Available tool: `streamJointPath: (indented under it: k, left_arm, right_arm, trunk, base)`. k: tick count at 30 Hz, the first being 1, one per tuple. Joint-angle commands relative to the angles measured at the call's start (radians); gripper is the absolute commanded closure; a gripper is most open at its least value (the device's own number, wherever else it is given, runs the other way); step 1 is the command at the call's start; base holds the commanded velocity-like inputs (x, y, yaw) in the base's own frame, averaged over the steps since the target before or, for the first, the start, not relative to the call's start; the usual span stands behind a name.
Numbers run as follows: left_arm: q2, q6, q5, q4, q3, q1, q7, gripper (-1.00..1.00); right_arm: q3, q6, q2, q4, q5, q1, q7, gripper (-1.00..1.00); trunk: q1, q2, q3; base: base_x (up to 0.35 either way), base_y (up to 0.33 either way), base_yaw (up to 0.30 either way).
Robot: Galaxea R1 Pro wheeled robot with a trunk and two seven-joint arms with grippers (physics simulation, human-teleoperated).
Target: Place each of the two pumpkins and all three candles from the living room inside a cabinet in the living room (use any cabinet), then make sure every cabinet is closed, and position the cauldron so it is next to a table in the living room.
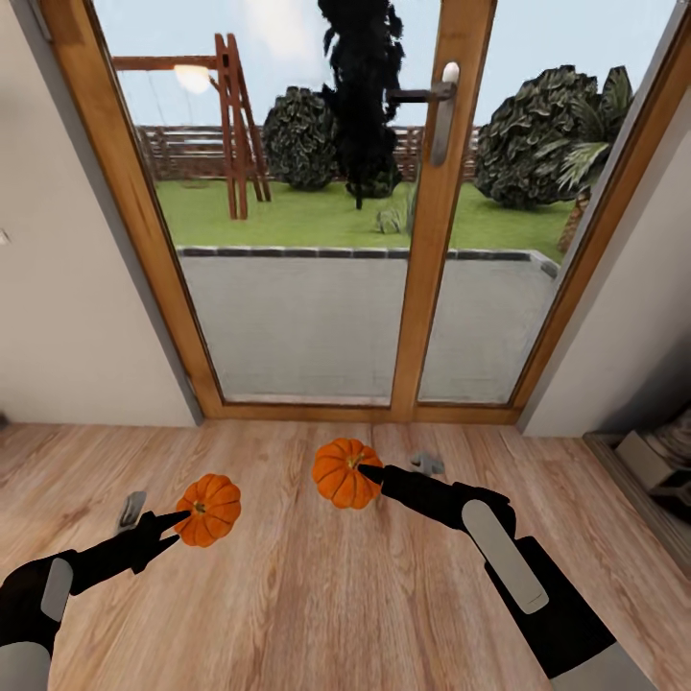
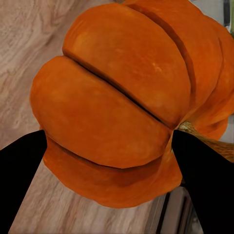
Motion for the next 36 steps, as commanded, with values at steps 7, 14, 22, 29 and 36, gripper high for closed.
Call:
streamJointPath:
  k: [7,14,22,29,36]
  left_arm:
    - [0.0,-0.001,-0.001,0.0,0.001,0.0,0.002,1.0]
    - [-0.001,-0.001,-0.001,0.0,0.001,0.0,0.002,1.0]
    - [-0.001,-0.001,-0.001,0.0,0.001,0.0,0.002,1.0]
    - [-0.001,-0.001,-0.001,0.0,0.001,0.0,0.002,1.0]
    - [-0.001,0.004,-0.001,0.0,0.001,0.0,0.002,1.0]
  right_arm:
    - [0.0,0.0,0.001,0.0,-0.002,0.0,0.002,1.0]
    - [0.0,-0.001,0.001,0.0,-0.002,0.0,0.002,1.0]
    - [0.001,-0.027,0.0,0.0,-0.003,0.0,0.003,1.0]
    - [0.002,-0.035,0.0,0.0,-0.003,0.0,0.003,1.0]
    - [0.003,-0.037,0.001,0.012,-0.003,0.0,0.003,1.0]
  trunk:
    - [-0.027,0.049,0.022]
    - [-0.054,0.098,0.044]
    - [-0.084,0.154,0.07]
    - [-0.111,0.203,0.096]
    - [-0.138,0.252,0.124]
  base:
    - [0.0,0.0,0.0]
    - [0.0,0.0,0.0]
    - [0.0,0.0,-0.044]
    - [0.0,0.0,-0.228]
    - [-0.126,0.0,-0.253]
